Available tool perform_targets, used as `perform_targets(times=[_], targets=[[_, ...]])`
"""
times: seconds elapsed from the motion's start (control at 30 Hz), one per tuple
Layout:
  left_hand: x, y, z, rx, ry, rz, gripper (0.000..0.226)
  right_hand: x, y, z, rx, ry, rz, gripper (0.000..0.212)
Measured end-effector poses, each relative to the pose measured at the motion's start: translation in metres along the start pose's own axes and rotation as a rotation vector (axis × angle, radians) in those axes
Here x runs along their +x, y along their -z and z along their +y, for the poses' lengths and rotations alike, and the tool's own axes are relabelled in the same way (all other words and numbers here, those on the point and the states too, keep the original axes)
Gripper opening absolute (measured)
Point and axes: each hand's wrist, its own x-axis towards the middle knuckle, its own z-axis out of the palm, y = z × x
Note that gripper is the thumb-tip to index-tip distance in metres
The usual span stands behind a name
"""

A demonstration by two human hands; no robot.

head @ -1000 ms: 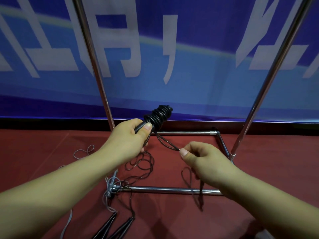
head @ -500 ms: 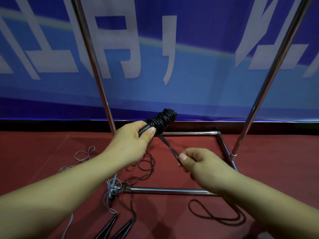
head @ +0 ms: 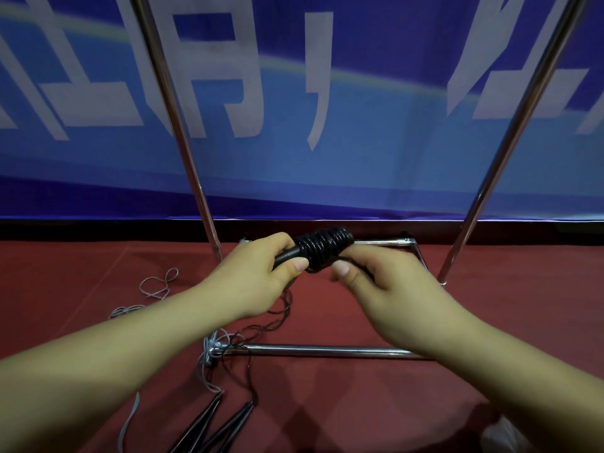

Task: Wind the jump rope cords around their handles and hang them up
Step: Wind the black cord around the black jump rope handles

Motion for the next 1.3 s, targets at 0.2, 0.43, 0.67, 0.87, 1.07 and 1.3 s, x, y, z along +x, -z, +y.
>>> perform_targets(times=[0.2, 0.43, 0.67, 0.87, 1.07, 1.3], targets=[[-0.007, 0.004, 0.015, 0.145, -0.115, -0.220, 0.011, 0.003, 0.014, 0.004, -0.083, -0.078, 0.119, 0.014], [-0.012, 0.010, 0.029, 0.334, -0.174, -0.570, 0.018, -0.001, 0.008, 0.005, -0.169, -0.077, 0.033, 0.014], [-0.017, 0.011, 0.028, 0.173, -0.240, -0.693, 0.012, 0.003, 0.013, 0.015, 0.175, -0.343, -0.069, 0.014], [-0.022, 0.021, 0.025, 0.056, -0.216, -0.686, 0.017, 0.008, 0.020, 0.027, 0.358, -0.489, -0.119, 0.015], [-0.031, 0.016, 0.032, 0.066, -0.255, -0.685, 0.009, 0.006, 0.016, 0.036, 0.471, -0.481, -0.150, 0.021], [-0.031, 0.016, 0.036, -0.263, -0.324, -0.663, 0.007, 0.008, 0.015, 0.037, 0.676, -0.379, -0.258, 0.027]])
